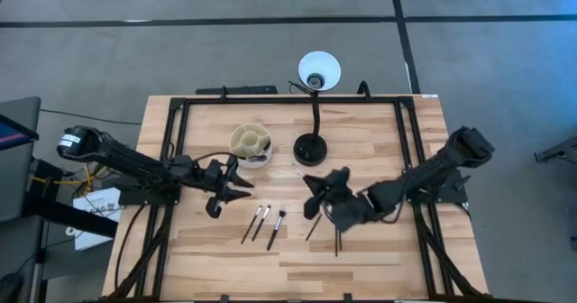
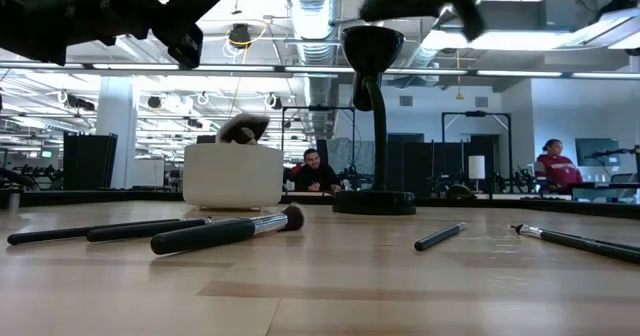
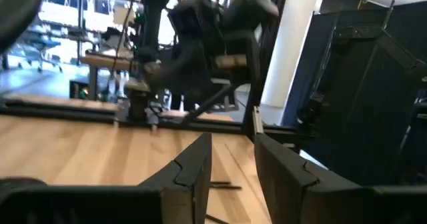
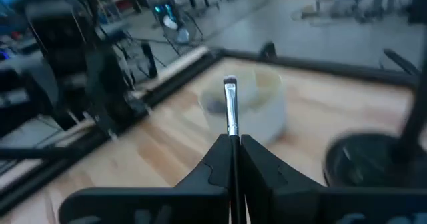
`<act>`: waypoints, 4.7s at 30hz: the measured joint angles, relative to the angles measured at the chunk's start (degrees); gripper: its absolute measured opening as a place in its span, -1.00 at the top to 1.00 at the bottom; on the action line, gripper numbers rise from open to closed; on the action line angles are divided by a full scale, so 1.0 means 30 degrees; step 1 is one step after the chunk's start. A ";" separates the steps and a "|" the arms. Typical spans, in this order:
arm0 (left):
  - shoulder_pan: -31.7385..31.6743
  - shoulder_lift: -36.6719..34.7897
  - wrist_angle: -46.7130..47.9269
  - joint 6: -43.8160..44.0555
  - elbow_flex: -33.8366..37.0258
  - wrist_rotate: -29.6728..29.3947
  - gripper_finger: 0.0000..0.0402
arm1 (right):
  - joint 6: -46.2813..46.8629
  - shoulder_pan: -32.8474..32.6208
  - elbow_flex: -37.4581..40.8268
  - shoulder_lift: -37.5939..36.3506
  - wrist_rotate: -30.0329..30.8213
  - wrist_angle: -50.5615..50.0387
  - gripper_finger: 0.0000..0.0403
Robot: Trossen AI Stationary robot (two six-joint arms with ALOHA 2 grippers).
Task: Put items in baskets/containers
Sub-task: Put the eyeshadow brush into the organizer
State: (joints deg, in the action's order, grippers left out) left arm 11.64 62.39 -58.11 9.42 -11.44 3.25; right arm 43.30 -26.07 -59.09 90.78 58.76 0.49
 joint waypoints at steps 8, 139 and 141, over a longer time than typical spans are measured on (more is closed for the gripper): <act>-0.0473 0.0021 -0.0364 0.1468 0.0000 -0.2123 0.45 | -0.4770 0.2662 -0.0021 0.0270 -0.4681 0.6829 0.97; -0.3579 -0.4121 0.7164 -0.7524 -0.0330 -1.5038 0.92 | -0.9407 0.3453 -0.2506 0.2183 -1.1210 0.4427 0.07; -0.3579 -0.4467 0.8552 -0.6751 -0.0321 -1.5679 0.92 | -0.9409 0.3485 -0.2514 0.2307 -1.1037 0.4414 0.08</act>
State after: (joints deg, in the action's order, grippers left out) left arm 0.91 48.99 -32.45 -10.83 -12.40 -43.79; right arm 15.07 -15.62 -66.63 97.70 25.65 13.73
